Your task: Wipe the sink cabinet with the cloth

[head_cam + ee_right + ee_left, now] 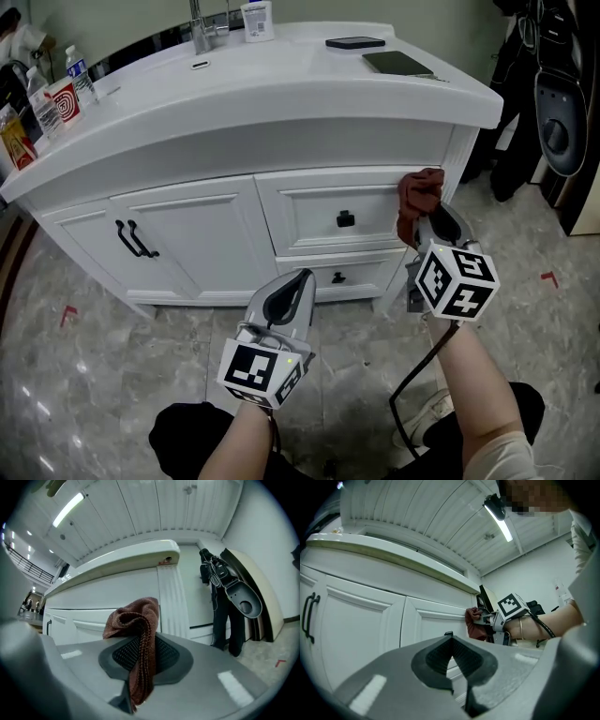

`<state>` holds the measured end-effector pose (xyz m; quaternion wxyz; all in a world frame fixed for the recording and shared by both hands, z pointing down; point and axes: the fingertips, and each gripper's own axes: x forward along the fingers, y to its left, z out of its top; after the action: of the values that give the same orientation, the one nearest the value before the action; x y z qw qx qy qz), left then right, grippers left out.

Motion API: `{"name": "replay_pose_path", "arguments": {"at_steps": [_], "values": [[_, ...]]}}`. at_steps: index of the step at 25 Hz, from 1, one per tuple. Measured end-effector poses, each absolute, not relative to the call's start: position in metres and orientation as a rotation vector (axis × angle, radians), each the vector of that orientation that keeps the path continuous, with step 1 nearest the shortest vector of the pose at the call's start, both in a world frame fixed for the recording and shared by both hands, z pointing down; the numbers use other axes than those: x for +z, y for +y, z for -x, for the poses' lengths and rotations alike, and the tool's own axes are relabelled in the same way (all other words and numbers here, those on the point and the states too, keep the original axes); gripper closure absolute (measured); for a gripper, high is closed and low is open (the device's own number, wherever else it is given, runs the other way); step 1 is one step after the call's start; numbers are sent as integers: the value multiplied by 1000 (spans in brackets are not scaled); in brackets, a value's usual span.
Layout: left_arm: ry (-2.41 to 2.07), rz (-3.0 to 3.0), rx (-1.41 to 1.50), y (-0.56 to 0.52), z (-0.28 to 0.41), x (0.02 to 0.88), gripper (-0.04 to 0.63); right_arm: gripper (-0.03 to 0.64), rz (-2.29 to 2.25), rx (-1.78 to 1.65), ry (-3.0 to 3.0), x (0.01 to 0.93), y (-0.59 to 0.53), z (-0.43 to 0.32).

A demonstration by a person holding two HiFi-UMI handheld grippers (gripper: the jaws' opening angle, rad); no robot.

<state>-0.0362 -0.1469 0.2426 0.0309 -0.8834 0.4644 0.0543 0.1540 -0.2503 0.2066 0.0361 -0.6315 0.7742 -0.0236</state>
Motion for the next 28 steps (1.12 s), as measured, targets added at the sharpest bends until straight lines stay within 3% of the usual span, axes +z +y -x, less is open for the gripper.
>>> {"name": "replay_pose_path", "arguments": {"at_steps": [5, 19, 28], "values": [[1437, 2729, 176, -146, 38, 244, 595, 526, 1941, -70, 2371, 214, -238, -144], [1566, 2568, 93, -150, 101, 241, 595, 526, 1438, -205, 2701, 257, -233, 70], [1545, 2591, 120, -157, 96, 243, 595, 526, 1517, -227, 2663, 273, -248, 57]]}}
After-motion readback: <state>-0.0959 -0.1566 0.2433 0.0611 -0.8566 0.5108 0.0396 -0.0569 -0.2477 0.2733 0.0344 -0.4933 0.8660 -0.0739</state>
